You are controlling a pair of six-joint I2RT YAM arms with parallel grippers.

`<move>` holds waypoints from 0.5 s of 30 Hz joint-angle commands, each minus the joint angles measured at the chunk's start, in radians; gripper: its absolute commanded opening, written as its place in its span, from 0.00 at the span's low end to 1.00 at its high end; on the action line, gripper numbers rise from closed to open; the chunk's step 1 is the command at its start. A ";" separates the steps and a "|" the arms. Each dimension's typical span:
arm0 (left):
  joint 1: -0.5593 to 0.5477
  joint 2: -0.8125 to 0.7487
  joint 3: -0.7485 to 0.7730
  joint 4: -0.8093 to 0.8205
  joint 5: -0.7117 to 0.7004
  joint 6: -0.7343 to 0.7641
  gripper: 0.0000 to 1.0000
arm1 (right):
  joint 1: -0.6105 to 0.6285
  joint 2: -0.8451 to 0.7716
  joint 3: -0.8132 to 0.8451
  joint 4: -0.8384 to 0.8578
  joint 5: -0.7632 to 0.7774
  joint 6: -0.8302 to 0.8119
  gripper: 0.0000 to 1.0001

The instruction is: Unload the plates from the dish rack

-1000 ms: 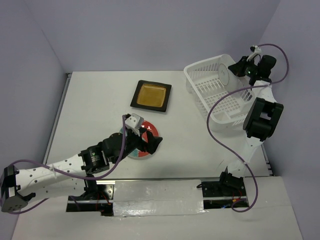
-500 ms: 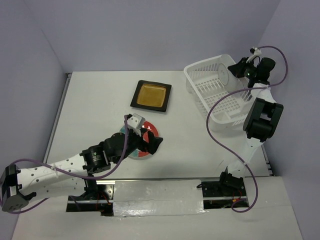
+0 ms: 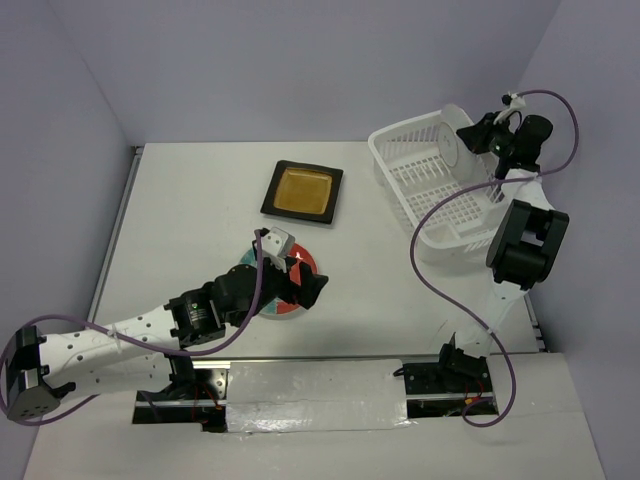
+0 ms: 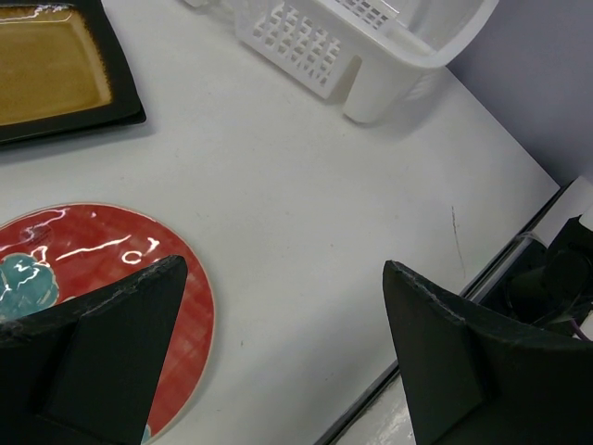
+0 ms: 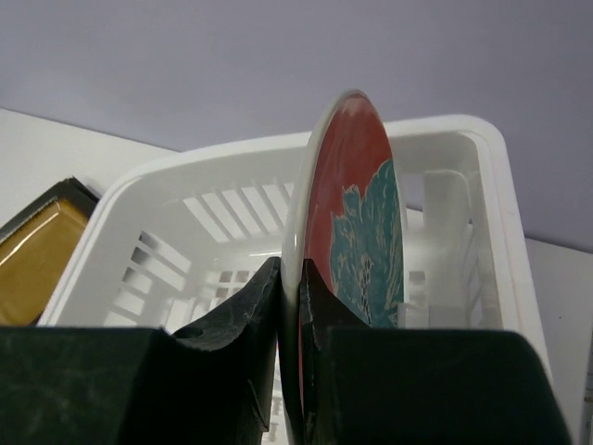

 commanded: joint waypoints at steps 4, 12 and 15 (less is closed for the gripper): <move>0.002 -0.010 0.045 0.037 -0.004 0.001 0.99 | 0.009 -0.125 0.107 0.236 -0.008 0.022 0.00; 0.002 -0.018 0.039 0.042 -0.007 0.002 1.00 | 0.015 -0.125 0.088 0.302 -0.041 0.080 0.00; 0.002 -0.018 0.038 0.045 -0.007 0.004 1.00 | 0.030 -0.157 0.069 0.325 -0.035 0.079 0.00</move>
